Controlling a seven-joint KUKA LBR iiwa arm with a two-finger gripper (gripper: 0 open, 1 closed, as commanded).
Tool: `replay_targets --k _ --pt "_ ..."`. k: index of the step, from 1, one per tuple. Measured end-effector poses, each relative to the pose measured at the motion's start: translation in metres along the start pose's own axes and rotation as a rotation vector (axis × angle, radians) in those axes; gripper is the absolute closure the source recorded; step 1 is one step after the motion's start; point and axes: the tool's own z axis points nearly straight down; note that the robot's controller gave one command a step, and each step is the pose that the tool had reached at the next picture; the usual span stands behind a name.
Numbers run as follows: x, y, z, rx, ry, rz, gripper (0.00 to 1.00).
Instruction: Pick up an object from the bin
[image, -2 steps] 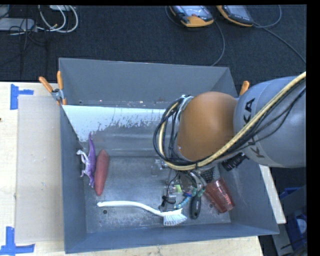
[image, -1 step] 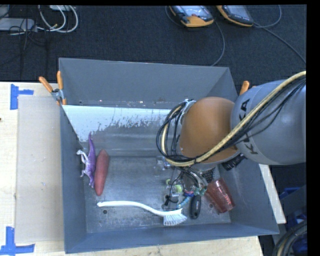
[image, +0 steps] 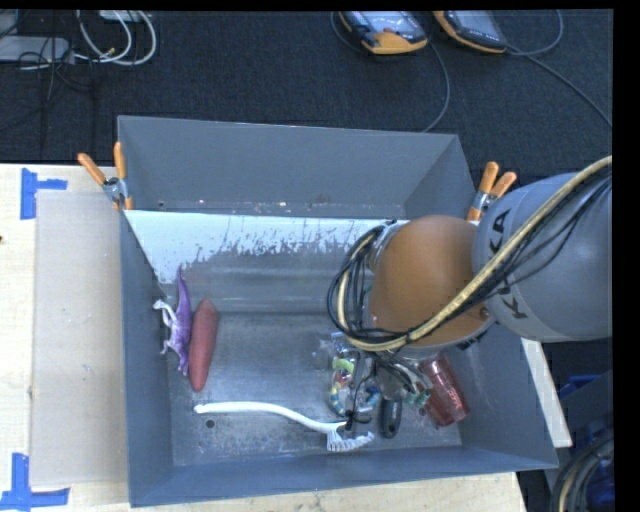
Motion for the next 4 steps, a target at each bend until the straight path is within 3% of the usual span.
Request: replay_targets --k 1,2,3,4 --pt "0.015 -0.027 0.046 0.0 -0.007 -0.067 0.0" --pt "0.024 -0.011 0.07 -0.001 0.002 0.109 1.0" --pt "0.024 -0.012 0.07 -0.001 0.002 0.109 1.0" --pt "0.027 -0.006 0.009 -0.001 0.011 0.101 1.0"
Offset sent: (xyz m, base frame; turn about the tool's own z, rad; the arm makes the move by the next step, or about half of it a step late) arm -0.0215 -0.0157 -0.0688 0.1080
